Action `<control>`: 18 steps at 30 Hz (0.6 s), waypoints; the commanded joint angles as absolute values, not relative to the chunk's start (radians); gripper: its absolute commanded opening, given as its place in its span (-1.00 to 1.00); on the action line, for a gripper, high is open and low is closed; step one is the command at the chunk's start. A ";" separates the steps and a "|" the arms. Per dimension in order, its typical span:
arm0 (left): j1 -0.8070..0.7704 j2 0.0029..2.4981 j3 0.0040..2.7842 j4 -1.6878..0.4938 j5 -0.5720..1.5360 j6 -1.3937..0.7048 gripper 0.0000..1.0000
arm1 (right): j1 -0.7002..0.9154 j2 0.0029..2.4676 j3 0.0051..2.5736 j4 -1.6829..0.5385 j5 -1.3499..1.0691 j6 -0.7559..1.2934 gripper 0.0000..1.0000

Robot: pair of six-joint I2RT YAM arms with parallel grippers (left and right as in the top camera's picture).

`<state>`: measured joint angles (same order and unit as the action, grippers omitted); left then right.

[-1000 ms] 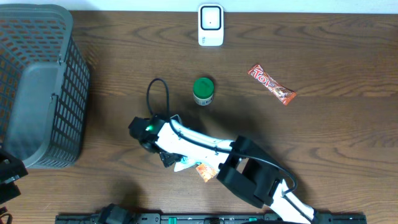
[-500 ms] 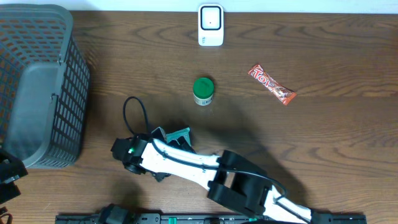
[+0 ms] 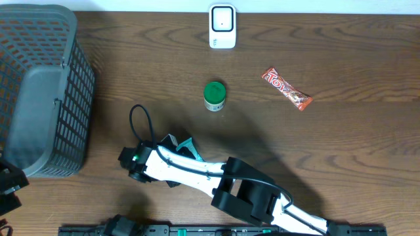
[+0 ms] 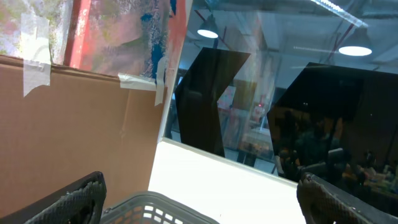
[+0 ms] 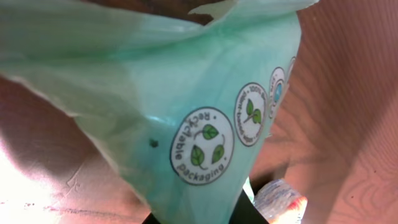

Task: Scan the item barcode
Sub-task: 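Swing the held wipes pack up toward the scanner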

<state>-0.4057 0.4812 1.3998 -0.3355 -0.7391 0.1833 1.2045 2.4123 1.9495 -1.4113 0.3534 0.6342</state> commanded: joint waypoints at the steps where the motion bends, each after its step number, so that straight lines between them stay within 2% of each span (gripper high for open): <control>1: -0.399 0.456 1.398 -0.334 -0.742 0.178 0.96 | 1.178 2.442 2.018 -1.412 0.131 0.496 -0.98; 11: -0.399 0.448 1.398 -0.335 -0.742 0.178 0.96 | 0.988 2.336 2.117 -1.501 -0.653 -0.124 -0.97; 18: -0.399 0.448 1.398 -0.336 -0.742 0.178 0.96 | 0.787 2.334 2.115 -1.621 -1.043 -0.542 -0.97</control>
